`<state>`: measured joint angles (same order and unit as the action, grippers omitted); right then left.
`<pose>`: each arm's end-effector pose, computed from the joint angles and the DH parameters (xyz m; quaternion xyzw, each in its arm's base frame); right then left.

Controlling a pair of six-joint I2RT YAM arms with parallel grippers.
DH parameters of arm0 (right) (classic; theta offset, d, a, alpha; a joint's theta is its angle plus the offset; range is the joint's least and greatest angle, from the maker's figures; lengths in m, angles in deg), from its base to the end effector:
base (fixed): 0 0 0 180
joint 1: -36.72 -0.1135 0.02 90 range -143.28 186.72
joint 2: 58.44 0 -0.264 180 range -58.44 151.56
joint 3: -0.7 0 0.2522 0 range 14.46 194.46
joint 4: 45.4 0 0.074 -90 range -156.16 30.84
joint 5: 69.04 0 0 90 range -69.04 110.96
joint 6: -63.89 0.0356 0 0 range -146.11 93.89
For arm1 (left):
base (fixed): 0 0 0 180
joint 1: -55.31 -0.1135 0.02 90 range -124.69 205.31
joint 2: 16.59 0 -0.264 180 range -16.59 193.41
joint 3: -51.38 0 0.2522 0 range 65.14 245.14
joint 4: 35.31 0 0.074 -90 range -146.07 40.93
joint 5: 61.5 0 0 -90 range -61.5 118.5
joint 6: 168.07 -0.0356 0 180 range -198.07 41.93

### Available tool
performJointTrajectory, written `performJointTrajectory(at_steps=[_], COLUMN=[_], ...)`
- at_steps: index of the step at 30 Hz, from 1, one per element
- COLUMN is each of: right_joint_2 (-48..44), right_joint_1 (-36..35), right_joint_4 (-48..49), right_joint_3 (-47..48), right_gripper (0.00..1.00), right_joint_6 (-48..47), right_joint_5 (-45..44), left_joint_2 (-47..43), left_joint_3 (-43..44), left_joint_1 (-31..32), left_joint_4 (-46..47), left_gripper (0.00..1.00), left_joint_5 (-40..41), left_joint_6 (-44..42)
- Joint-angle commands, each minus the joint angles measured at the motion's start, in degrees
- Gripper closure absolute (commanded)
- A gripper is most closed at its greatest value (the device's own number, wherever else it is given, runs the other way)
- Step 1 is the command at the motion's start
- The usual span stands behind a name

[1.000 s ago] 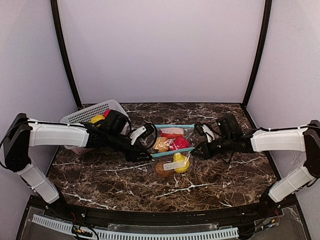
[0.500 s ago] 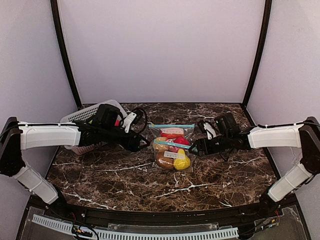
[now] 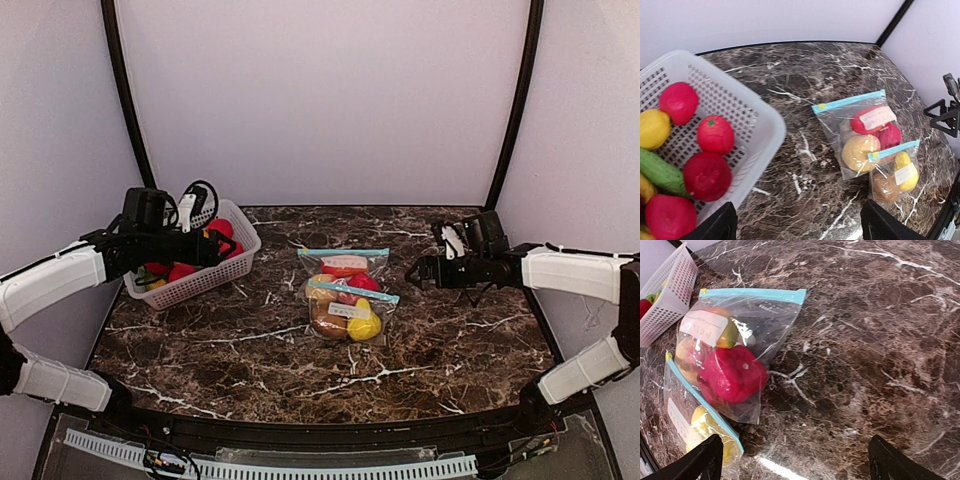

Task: Place the food in the zip-top bag and seal the zipper
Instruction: Place the zipper food storage bag at the center of the board, then reset both arms

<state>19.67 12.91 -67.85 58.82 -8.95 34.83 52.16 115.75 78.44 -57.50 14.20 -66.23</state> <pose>0.2552 0.1219 0.2124 -0.1013 0.9041 0.2436 0.3363 0.2474 -0.1153 0.2918 0.1481 0.8335 -0.2577 0.4657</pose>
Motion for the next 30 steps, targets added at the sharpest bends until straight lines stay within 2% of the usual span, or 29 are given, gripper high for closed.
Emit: performJointTrajectory(at_steps=[1,5,8,13,15,23,30], right_joint_2=[-2.75,-5.67,-9.20,-17.15,-20.90,-33.50,-34.80], right_joint_1=[5.33,12.72,17.46,20.21,20.29,20.30,20.32], right_joint_4=[-2.87,-4.73,-6.13,-7.49,-6.41,0.56,1.06], right_joint_3=[-0.20,-1.29,-2.09,-3.22,-4.47,-10.47,-11.15], right_gripper=[0.02,0.01,0.02,0.01,0.01,0.01,0.01], right_joint_6=[-1.25,-1.44,-1.57,-3.00,-3.83,-4.80,-5.34], right_joint_5=[0.20,3.26,4.15,-0.30,-2.53,-5.19,-5.91], left_joint_2=[-4.27,-7.70,-11.22,-19.61,-23.50,-34.35,-37.78], left_joint_3=[-0.69,-0.71,-0.94,-0.26,-0.93,-6.21,-10.18], left_joint_1=[-7.46,-14.96,-19.48,-20.10,-20.08,-19.99,-19.99], left_joint_4=[-9.05,-13.32,-15.83,-20.53,-20.56,-18.82,-19.19], left_gripper=[0.13,0.11,0.07,0.06,0.05,0.01,0.01], left_joint_5=[-1.79,-2.63,0.52,15.38,18.76,20.81,21.01], left_joint_6=[-0.23,-1.34,-1.98,-2.53,-2.76,-4.11,-2.31])
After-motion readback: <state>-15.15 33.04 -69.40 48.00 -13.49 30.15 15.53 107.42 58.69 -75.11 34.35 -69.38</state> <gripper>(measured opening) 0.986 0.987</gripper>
